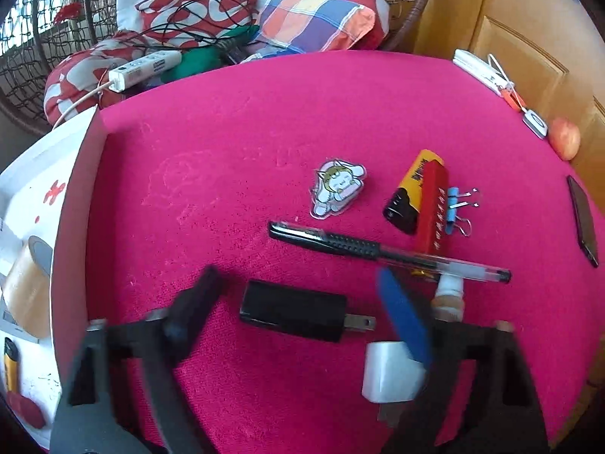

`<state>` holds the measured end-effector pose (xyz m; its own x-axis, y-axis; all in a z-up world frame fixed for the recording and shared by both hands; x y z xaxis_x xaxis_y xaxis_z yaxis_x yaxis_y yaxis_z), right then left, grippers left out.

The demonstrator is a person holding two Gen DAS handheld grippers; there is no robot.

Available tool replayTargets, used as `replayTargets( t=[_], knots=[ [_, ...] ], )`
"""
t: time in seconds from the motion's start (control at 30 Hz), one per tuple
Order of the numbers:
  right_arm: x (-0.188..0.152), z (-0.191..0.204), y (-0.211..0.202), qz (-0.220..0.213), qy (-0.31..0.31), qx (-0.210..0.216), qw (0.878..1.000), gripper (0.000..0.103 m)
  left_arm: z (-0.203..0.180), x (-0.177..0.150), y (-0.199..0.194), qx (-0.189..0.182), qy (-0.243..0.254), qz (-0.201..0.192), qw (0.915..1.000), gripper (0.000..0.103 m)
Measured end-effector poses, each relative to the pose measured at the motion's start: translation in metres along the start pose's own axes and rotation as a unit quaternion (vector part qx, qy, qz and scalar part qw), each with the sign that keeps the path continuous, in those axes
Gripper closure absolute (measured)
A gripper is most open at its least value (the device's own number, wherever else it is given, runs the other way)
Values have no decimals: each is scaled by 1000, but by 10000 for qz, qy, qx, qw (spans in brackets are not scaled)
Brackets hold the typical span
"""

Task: Organize rigid objects
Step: 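Move both open tools back over the loose items on the pink table, then grasp the black charger with the left tool while the right tool grasps the small yellow-liquid bottle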

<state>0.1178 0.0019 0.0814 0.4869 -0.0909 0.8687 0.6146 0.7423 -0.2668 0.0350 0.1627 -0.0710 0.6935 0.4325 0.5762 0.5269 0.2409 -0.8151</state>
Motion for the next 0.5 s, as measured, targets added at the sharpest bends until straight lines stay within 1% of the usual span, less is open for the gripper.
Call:
replayTargets(
  t=[0.07, 0.23, 0.37, 0.43, 0.5],
  knots=[
    [-2, 0, 2, 29, 13, 13, 10000, 0, 4, -3, -5, -3, 47, -43, 10000, 36],
    [-7, 3, 8, 140, 2, 72, 9999, 0, 6, -8, -7, -199, 131, -85, 9997, 36],
    [-16, 9, 13, 320, -123, 96, 9994, 0, 5, -5, -6, -226, 154, -186, 9995, 37],
    [-22, 13, 16, 421, -246, 86, 9988, 0, 5, -5, -8, -250, 161, -249, 9992, 45],
    [-28, 14, 22, 559, -372, 9, 9977, 0, 8, -8, -12, -237, 98, -303, 9992, 45]
  ],
)
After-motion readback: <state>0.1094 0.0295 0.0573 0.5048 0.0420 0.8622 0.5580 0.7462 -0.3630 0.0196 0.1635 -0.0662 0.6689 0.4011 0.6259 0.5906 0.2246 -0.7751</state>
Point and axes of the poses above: each gripper's, at about its wrist camera, not at the fingertips, and y roughly the way its jaws point, z to its left, x to its top, the point moved 10 cm from there along y, roughly the way its jaws point, and after that the axes turned 2 degrees about -y, right-handed, at the moved point
